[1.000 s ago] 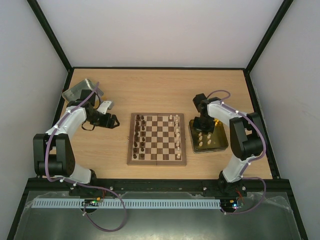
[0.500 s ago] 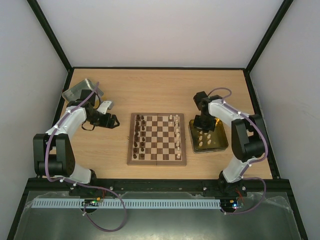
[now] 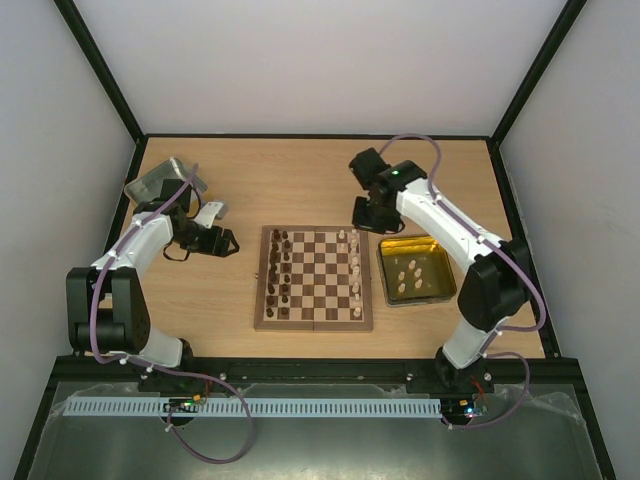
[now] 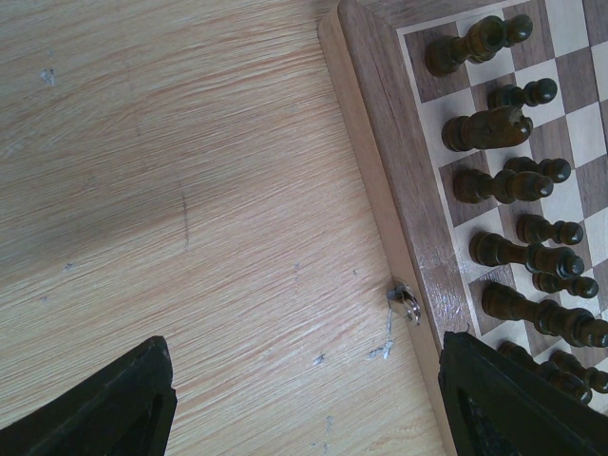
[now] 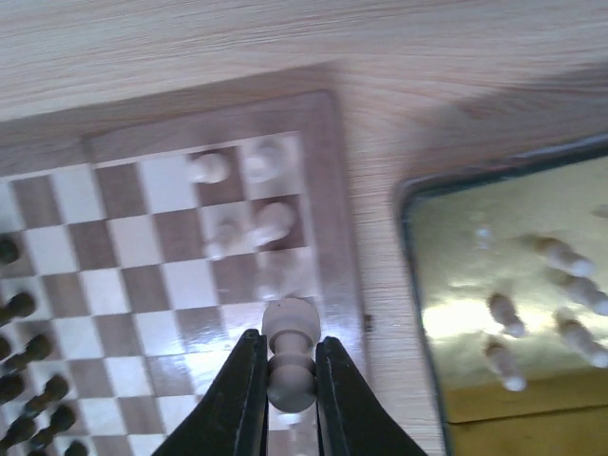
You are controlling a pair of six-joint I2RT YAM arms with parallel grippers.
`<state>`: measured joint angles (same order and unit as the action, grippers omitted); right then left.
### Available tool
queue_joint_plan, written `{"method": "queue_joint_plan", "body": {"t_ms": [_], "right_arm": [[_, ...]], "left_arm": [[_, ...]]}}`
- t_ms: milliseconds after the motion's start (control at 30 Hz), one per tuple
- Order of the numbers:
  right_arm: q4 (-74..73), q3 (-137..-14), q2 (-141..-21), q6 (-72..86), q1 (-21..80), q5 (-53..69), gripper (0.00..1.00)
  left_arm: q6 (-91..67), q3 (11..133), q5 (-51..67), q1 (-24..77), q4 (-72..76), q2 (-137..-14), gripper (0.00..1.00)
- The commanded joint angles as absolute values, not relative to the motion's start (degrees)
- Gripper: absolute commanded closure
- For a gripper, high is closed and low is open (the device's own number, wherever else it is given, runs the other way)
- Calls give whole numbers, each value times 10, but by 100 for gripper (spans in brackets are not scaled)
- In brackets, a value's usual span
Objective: Set up the chess pieces on the board
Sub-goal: Place the chess piece on the chessboard.
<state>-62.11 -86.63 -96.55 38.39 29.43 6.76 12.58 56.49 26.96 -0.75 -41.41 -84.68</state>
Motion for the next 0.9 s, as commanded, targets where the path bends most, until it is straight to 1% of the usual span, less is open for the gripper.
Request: {"method": "queue_joint_plan", "body": {"t_ms": [0,133,267,867], "right_arm": [[-666,-925,-1011,422,350,69,91],[-667,-953,-1040,431,390,69,91],[-652,-942,-1058,436,409,74,91],[-592,-874,-1097,421,410,78,90]], "left_arm": [[124,558,273,-5,-414,-840,24],[124,558,272,-5,-413,-836,24],[124,558,272,-5,-414,-835,24],[123,557,271,-5,-412,-836,24]]}}
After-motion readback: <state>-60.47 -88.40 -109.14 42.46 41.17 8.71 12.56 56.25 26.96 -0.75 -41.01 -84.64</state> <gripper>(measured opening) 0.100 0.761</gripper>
